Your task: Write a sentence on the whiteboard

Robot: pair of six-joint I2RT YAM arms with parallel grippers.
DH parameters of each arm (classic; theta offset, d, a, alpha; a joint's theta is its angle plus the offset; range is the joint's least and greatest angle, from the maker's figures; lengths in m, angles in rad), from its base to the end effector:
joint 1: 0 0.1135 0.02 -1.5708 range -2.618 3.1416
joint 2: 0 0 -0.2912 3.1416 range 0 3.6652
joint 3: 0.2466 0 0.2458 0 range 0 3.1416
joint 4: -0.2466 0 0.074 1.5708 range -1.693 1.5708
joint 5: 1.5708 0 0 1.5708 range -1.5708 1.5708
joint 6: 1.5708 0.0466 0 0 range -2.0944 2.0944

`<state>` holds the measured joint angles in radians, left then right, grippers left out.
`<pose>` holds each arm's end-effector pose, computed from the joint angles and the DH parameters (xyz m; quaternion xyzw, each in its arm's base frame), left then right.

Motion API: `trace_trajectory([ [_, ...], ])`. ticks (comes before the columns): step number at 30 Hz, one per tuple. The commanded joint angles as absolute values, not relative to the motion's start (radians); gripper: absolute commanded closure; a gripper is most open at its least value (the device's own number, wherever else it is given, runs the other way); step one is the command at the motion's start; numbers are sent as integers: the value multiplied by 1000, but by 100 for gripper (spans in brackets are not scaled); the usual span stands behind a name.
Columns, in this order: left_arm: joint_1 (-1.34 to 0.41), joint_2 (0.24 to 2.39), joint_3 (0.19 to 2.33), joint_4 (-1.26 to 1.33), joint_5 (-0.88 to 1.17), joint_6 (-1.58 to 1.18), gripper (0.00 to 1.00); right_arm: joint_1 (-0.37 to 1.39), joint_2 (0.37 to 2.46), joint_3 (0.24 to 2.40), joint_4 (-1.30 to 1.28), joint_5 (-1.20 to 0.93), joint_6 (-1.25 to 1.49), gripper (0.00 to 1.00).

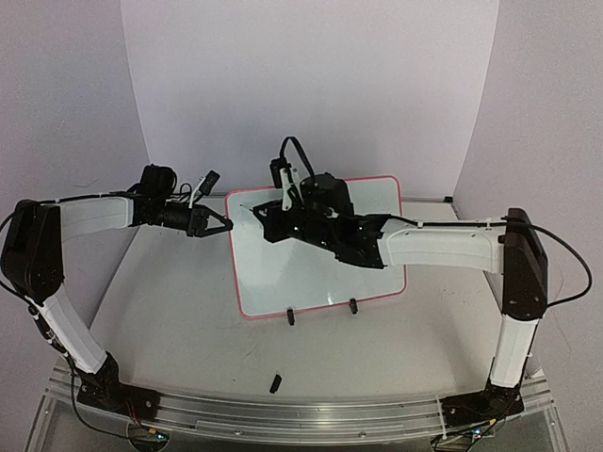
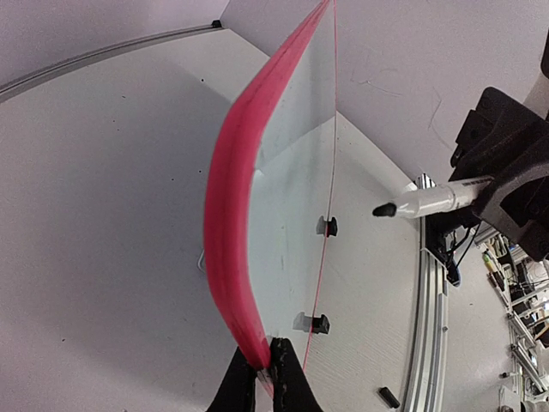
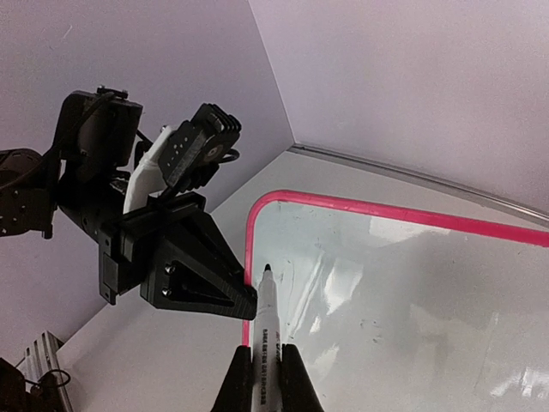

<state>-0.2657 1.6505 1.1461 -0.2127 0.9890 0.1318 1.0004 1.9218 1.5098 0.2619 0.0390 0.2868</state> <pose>0.3332 -0.1310 0.2756 0.3508 0.7467 -0.4554 0.3347 0.2617 0.4045 0.3284 -0.2528 0.7147 0.3794 0.5304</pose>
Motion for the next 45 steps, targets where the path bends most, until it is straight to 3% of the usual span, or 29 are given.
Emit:
trace_trajectory([
  [1, -291, 1642, 1172, -236, 925, 225, 100, 1006, 1975, 1578, 257, 80, 257, 100],
  [11, -293, 1637, 1172, -236, 925, 226, 100, 1006, 2026, 1627, 227, 126, 252, 100],
  [29, -292, 1637, 1172, -237, 923, 227, 100, 1005, 1953, 1518, 243, 315, 262, 100],
  [45, -292, 1639, 1172, -238, 925, 225, 100, 1011, 1956, 1479, 233, 209, 272, 100],
])
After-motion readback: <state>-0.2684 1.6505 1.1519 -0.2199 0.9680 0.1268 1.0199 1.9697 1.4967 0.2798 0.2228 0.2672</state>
